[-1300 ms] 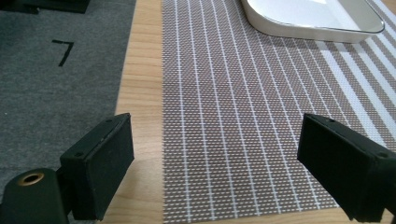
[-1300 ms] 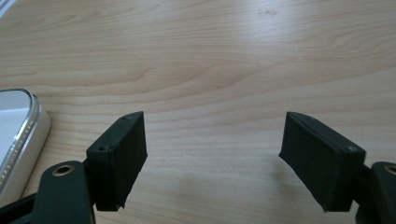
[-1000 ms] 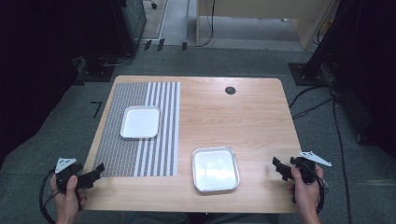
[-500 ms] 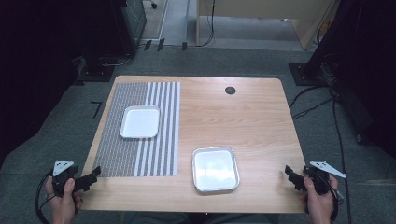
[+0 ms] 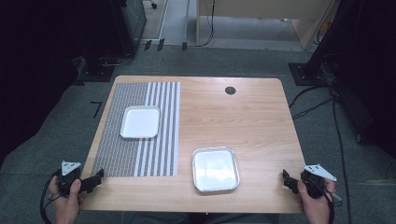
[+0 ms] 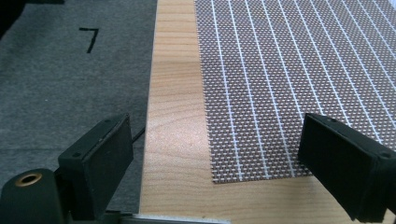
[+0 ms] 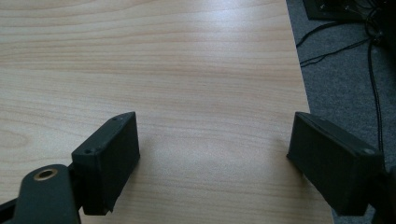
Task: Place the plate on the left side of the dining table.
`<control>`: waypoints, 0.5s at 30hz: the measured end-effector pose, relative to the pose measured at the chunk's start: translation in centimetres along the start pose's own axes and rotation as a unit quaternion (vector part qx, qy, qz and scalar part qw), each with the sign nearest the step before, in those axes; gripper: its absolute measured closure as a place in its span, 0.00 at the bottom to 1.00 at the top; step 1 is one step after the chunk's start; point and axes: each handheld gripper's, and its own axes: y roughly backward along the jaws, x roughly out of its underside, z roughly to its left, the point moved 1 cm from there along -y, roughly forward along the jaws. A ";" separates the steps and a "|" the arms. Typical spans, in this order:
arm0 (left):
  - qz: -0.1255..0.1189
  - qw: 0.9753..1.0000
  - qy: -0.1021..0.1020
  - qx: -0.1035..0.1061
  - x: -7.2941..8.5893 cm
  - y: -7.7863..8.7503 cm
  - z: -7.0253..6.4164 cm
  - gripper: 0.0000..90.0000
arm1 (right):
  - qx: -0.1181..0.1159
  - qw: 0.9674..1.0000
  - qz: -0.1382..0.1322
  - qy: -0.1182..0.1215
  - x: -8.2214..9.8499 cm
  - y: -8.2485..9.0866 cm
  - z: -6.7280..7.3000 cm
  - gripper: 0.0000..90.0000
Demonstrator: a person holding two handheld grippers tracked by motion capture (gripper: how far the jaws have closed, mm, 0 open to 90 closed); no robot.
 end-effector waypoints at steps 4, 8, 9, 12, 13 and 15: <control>0.007 0.999 0.009 0.043 0.0 -0.4 0.6 0.11 | -0.003 1.000 0.002 0.003 0.0 0.0 0.0 0.16; 0.011 0.999 0.010 0.045 -0.1 -0.6 0.5 0.07 | -0.003 1.000 0.002 0.005 0.0 0.0 0.0 0.15; 0.013 0.999 0.015 0.048 -0.1 -0.7 0.5 0.07 | -0.004 1.000 0.002 0.005 0.0 0.0 0.0 0.15; 0.017 0.998 0.027 0.057 -0.1 -0.8 0.8 0.06 | -0.004 1.000 0.003 0.005 0.0 0.0 0.0 0.15; 0.022 0.997 0.034 0.061 -0.1 -0.9 1.0 0.05 | -0.003 1.000 0.003 0.005 0.0 0.0 0.0 0.15; 0.023 0.997 0.037 0.057 -0.1 -0.9 0.9 0.04 | -0.003 1.000 0.003 0.005 0.0 0.0 0.0 0.15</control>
